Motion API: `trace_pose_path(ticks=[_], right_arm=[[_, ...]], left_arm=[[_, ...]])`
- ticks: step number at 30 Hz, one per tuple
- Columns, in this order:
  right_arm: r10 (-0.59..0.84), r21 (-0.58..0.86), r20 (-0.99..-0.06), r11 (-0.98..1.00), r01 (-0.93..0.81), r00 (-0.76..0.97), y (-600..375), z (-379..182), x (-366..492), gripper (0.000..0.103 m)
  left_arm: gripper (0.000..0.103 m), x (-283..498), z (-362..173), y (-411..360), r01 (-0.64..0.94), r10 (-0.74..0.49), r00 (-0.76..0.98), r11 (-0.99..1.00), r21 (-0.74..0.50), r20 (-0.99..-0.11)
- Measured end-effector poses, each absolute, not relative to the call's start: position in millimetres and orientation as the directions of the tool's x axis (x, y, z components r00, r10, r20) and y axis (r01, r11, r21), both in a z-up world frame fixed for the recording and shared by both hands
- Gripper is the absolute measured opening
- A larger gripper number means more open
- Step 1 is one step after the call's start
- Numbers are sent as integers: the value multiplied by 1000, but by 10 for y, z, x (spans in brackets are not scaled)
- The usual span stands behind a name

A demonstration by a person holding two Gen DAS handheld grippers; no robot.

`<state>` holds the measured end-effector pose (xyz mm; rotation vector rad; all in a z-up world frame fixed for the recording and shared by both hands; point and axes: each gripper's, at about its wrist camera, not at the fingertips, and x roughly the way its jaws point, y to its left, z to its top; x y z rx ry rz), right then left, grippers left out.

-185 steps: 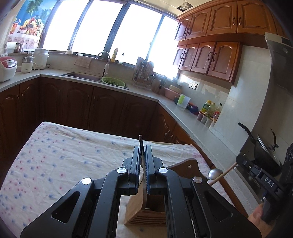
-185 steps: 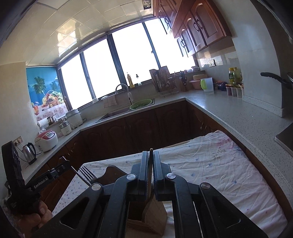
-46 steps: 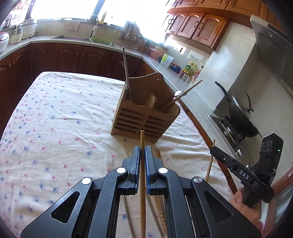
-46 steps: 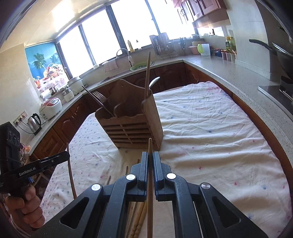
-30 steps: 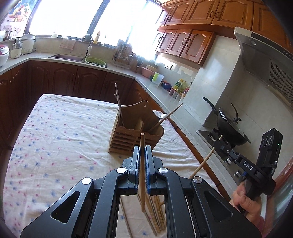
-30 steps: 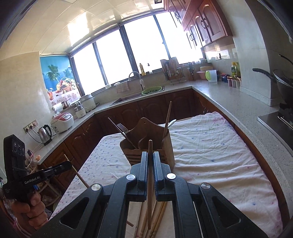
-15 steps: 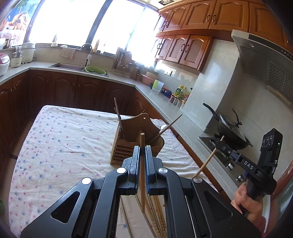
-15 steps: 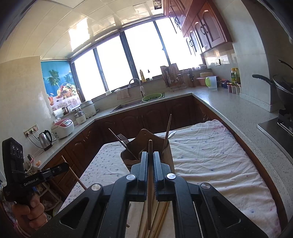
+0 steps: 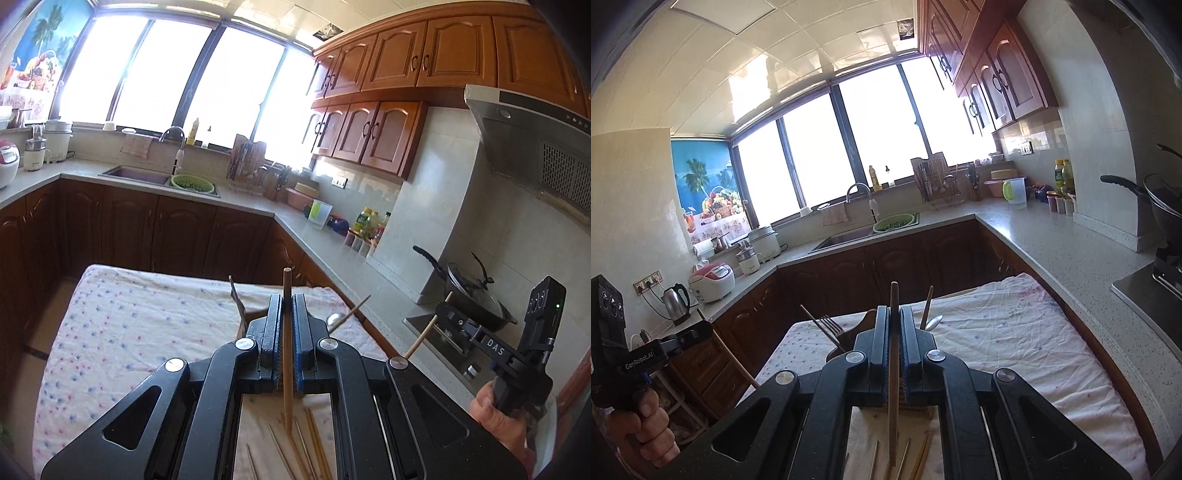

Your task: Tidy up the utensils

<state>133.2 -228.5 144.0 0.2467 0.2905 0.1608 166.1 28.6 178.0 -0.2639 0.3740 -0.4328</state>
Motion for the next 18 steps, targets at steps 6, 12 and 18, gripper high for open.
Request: trace_pose_path(ticks=[6, 12, 18], right_arm=[[163, 254, -184, 961, -113, 969, -2278, 1698, 1561, 5], [127, 238, -139, 967, -91, 982, -2244, 1785, 1870, 5], [110, 234, -157, 970, -72, 981, -2200, 1599, 2145, 5]], left_arm=[[4, 1896, 2054, 281, 339, -409, 887, 891, -302, -213], [4, 2204, 2049, 190, 312, -372, 909, 907, -284, -187], [4, 2485, 1778, 143, 264, -330, 923, 917, -300, -196]])
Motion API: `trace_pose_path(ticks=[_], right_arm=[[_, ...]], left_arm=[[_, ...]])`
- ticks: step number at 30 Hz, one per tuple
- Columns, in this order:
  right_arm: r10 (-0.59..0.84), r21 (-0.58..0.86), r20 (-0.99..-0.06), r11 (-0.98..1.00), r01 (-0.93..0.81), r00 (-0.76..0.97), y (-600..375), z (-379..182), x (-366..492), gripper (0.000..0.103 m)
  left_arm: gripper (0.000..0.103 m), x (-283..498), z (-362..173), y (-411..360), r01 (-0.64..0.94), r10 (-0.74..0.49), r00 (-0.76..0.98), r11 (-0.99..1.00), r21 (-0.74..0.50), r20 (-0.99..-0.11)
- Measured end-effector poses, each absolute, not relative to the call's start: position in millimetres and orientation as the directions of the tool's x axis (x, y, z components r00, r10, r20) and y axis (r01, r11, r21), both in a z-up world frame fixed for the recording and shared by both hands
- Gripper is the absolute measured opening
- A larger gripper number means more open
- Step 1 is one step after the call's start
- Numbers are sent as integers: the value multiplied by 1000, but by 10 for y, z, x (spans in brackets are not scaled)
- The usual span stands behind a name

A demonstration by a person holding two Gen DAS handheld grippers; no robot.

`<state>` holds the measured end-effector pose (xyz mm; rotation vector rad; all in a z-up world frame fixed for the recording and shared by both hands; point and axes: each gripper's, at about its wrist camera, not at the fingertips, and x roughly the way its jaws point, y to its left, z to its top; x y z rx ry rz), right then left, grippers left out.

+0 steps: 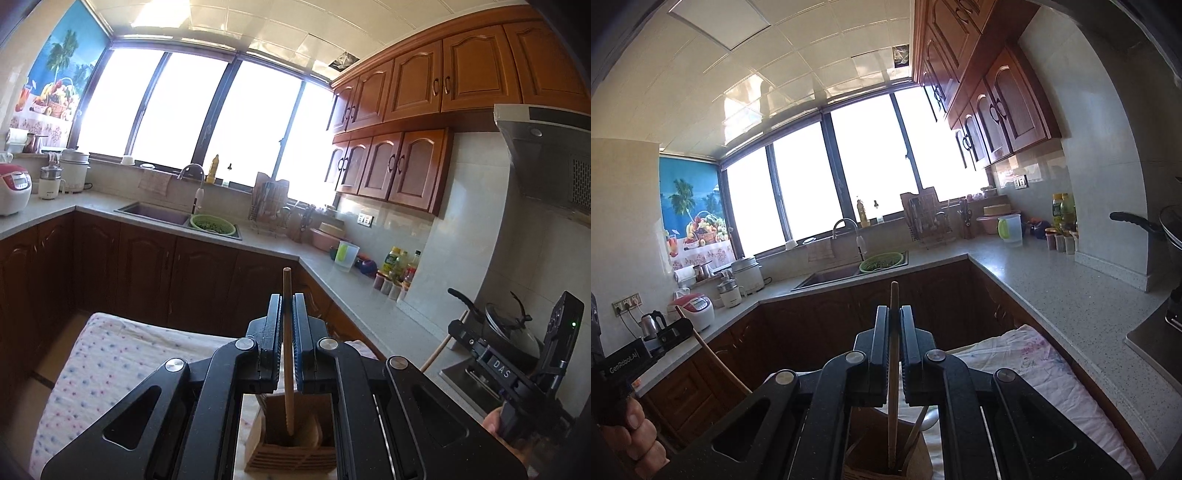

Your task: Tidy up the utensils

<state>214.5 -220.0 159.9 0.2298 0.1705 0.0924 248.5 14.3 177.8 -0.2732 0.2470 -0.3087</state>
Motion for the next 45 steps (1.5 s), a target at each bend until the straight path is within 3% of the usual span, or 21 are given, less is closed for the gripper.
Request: trace_pose_path(ticks=[17, 37, 41, 43, 44, 45], right_arm=[[131, 276, -290, 960, -48, 948, -2232, 940, 2424, 5], [145, 320, -335, 947, -33, 931, -2314, 846, 2478, 7], [160, 341, -335, 939, -39, 929, -2338, 854, 2470, 12], [166, 352, -327, 935, -44, 930, -2350, 874, 2438, 27], [170, 358, -318, 933, -48, 933, -2358, 887, 2410, 35], [175, 366, -307, 929, -54, 936, -2364, 902, 2375, 50]], left_arm=[[4, 2815, 964, -26, 209, -323, 877, 923, -322, -356], [5, 2861, 972, 16, 202, -332, 863, 917, -343, -380], [5, 2855, 986, 56, 204, -344, 857, 910, -361, -383], [10, 2822, 999, 73, 199, -340, 859, 911, -361, -384], [20, 2808, 1009, 84, 197, -339, 859, 910, -364, -383], [36, 2776, 1011, 99, 191, -334, 862, 911, -367, -382]])
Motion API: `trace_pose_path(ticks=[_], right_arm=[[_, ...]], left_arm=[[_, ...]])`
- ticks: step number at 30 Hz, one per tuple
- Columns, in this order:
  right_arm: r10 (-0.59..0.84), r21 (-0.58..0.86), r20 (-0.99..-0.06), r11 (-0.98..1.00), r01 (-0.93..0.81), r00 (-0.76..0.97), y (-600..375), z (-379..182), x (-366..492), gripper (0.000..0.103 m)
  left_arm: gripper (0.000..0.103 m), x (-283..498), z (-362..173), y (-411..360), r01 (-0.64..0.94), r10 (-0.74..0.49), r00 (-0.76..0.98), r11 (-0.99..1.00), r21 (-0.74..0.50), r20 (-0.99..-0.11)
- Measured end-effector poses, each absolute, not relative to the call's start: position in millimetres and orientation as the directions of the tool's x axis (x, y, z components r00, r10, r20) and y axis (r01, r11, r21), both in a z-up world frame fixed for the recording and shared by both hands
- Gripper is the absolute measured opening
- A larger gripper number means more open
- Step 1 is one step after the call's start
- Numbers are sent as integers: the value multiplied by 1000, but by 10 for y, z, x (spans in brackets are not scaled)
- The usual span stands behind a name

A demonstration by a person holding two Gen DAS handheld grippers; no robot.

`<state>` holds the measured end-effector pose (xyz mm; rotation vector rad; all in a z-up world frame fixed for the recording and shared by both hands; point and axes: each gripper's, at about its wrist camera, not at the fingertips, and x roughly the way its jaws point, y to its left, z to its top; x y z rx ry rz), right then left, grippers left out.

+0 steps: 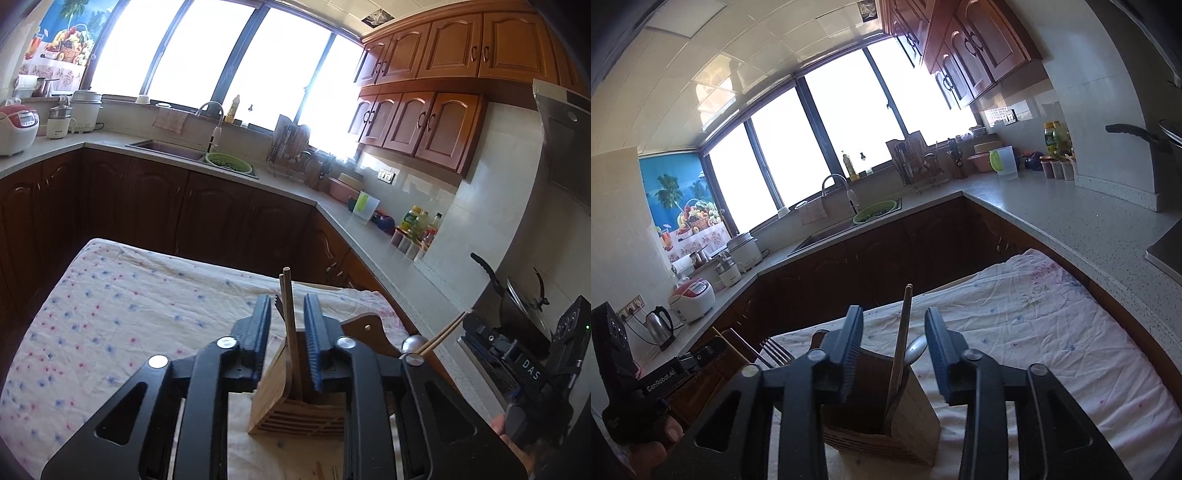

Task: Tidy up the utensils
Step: 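Open both tools to release the chopsticks into the holder, then move both open tools back toward the chopsticks lying on the cloth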

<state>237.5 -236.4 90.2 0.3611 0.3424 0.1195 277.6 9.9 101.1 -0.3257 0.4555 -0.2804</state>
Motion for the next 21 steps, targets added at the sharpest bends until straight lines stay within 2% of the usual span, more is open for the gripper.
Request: trace_pose_path(ticks=[1, 2, 5, 6, 7, 21], right_arm=[[174, 371, -296, 927, -55, 939, -2369, 921, 2333, 57], [174, 376, -285, 925, -57, 943, -2374, 942, 2289, 60], [181, 388, -257, 919, -71, 949, -2388, 986, 2141, 82], [184, 391, -250, 917, -74, 951, -2395, 989, 2087, 92], [186, 394, -244, 916, -78, 952, -2399, 981, 2029, 98], [260, 394, -346, 912, -112, 902, -2299, 561, 1300, 99]], left_arm=[[45, 2740, 1013, 121, 181, -326, 865, 911, -370, -380], [57, 2700, 1013, 151, 170, -318, 870, 911, -375, -377], [66, 2577, 981, 245, 148, -310, 869, 907, -394, -386], [69, 2525, 960, 279, 136, -303, 869, 907, -398, -392], [70, 2465, 938, 312, 127, -298, 869, 906, -403, -395], [75, 1605, 657, 460, 89, -267, 849, 923, -374, -457]])
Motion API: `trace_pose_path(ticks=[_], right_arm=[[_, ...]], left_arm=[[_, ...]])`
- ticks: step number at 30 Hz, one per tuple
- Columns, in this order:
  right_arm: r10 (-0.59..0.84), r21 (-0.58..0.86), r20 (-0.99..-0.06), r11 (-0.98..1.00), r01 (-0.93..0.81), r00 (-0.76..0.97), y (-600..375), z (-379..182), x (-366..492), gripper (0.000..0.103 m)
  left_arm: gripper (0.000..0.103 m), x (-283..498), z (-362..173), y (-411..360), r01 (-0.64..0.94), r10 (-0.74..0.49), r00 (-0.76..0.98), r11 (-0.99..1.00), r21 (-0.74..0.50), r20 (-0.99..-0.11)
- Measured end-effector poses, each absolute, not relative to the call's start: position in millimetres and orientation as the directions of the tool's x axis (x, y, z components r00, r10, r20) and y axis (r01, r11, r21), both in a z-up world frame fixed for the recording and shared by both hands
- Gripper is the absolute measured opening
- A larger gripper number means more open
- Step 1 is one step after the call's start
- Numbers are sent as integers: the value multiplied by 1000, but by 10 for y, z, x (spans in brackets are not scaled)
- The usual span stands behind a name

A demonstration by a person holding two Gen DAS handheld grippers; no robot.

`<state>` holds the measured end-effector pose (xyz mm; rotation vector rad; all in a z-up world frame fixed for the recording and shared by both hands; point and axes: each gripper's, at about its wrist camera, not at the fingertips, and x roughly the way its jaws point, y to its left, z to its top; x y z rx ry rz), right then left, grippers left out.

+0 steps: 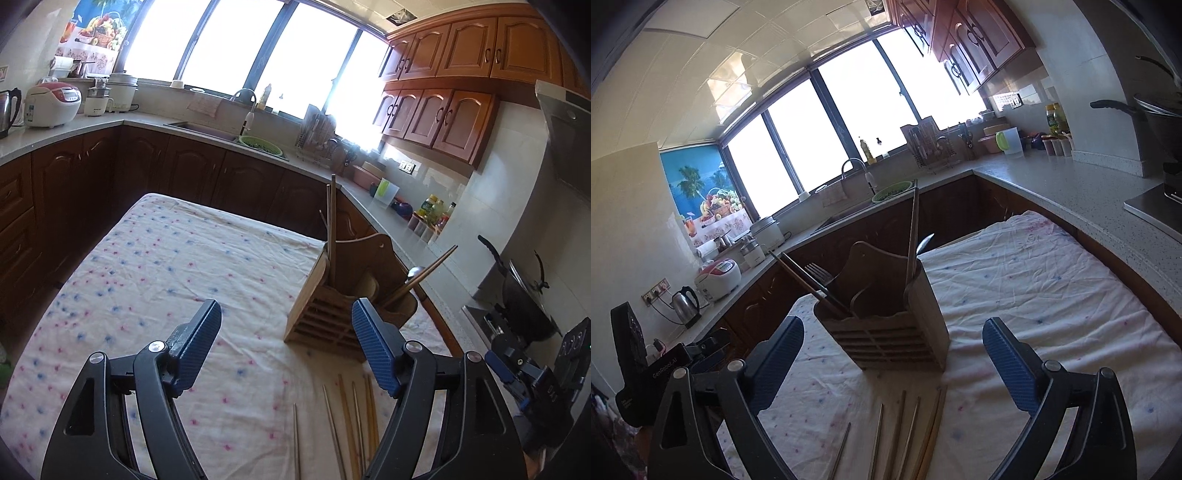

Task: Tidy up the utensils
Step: 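Move both open tools back toward the chopsticks lying on the cloth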

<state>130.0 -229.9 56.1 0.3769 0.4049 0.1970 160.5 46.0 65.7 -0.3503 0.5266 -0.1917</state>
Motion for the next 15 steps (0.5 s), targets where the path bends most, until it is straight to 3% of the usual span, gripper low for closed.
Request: trace_pose_path(ticks=[15], right_arm=[[277, 399, -433, 912, -94, 858, -2280, 208, 862, 99]], left_arm=[[75, 1224, 374, 559, 56, -252, 816, 930, -364, -520]])
